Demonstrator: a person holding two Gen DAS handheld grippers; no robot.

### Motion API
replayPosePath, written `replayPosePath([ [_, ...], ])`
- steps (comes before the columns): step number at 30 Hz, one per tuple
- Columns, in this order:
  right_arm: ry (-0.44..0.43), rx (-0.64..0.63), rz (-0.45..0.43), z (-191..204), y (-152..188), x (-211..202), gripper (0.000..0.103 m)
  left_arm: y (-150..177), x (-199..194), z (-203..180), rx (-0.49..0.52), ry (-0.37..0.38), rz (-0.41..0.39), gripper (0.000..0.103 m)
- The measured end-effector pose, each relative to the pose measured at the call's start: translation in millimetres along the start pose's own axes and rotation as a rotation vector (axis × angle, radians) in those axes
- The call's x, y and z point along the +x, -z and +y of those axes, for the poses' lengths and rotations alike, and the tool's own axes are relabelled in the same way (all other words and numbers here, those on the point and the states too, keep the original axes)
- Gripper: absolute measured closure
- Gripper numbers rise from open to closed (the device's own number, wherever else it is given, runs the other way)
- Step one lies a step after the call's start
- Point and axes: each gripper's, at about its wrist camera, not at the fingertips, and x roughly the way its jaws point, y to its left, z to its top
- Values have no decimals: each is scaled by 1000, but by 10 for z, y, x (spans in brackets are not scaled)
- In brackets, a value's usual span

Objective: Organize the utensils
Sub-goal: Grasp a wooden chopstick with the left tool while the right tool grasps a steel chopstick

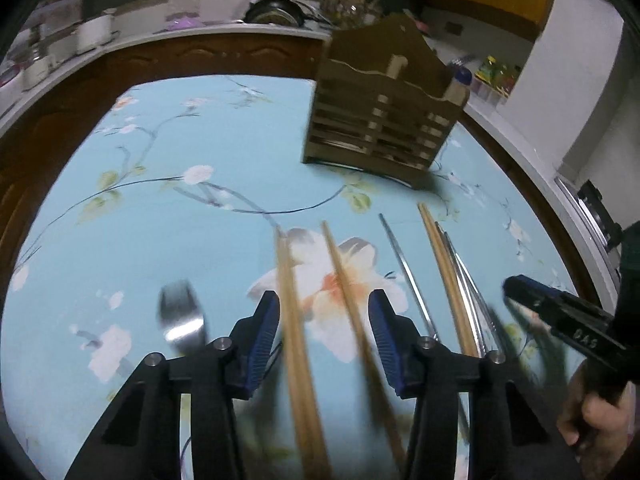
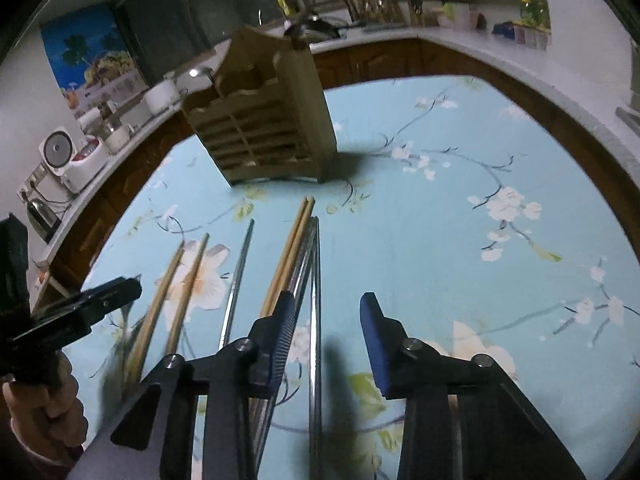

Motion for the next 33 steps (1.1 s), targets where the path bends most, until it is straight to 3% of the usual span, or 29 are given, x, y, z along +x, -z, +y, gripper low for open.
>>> replayPosePath([
  [10, 50, -110, 86, 86, -145, 357, 77, -326, 743, -113, 37, -24, 139, 75],
  [18, 95, -189, 107, 155, -370, 540, 79, -481, 1015, -252, 106, -51, 142, 77],
  [23, 113, -239, 86, 210, -422, 619, 79, -472, 1068, -321, 155, -95, 128, 94],
  [26, 109, -253, 77, 213, -404, 610, 87, -459, 1084, -323, 154, -90, 118, 96],
  [27, 108, -251, 77, 201, -406, 608, 97, -454, 1085, -334, 155, -94, 116, 96],
  [33, 55, -172, 74, 120, -431, 533, 99, -440, 980, -291, 123, -49, 113, 99],
])
